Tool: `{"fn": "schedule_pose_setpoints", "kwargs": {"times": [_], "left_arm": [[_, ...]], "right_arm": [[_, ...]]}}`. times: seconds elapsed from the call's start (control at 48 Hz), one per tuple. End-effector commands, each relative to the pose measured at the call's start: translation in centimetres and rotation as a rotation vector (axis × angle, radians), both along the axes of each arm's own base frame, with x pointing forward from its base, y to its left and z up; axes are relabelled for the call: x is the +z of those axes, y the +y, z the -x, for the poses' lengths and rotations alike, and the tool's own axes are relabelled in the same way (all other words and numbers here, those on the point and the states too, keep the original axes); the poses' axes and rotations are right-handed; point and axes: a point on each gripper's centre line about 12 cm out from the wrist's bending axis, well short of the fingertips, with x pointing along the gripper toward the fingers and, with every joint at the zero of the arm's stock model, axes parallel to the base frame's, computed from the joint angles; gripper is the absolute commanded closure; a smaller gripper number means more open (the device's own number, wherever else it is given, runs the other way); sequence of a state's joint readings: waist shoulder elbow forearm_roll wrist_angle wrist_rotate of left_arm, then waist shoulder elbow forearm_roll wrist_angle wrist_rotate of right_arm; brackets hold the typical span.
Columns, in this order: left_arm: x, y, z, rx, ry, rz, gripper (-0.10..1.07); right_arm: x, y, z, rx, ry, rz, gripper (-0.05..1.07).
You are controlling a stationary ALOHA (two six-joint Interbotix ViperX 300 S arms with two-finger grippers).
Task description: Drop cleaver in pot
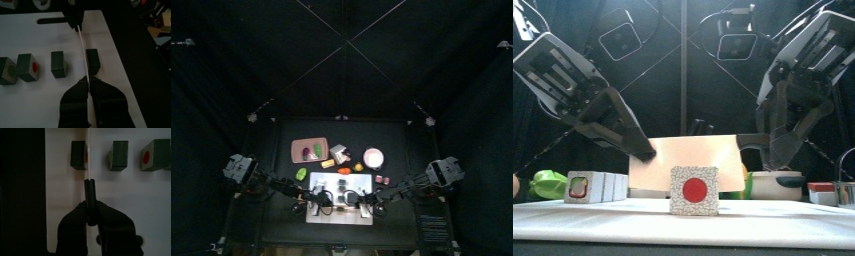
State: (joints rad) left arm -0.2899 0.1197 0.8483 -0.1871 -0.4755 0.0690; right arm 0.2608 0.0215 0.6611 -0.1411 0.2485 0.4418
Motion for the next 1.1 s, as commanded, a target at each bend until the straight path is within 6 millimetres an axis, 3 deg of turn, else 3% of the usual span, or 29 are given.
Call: {"fn": "schedule_pose_setpoints", "kwargs": {"times": [0.0, 0.333, 0.792, 1.083], "left_arm": [[2.4, 0.0, -1.1, 0.006, -0.078, 0.017, 0.62], [3.3, 0.0, -1.4, 0.013, -0.106, 0.032, 0.52], [5.0, 0.8, -1.0, 0.064, -0.147, 0.068, 0.13], [7.5, 3.4, 0.3, 0.125, -0.237, 0.080, 0.11]], "right_arm": [[2.8, -0.1, -1.1, -0.003, -0.086, -0.017, 0.72], [3.1, -0.2, -0.8, -0.007, -0.076, -0.014, 0.72], [4.5, -0.4, -0.2, -0.026, -0.058, -0.019, 0.72], [7.3, -0.6, 0.9, -0.065, -0.006, -0.038, 0.72]]}}
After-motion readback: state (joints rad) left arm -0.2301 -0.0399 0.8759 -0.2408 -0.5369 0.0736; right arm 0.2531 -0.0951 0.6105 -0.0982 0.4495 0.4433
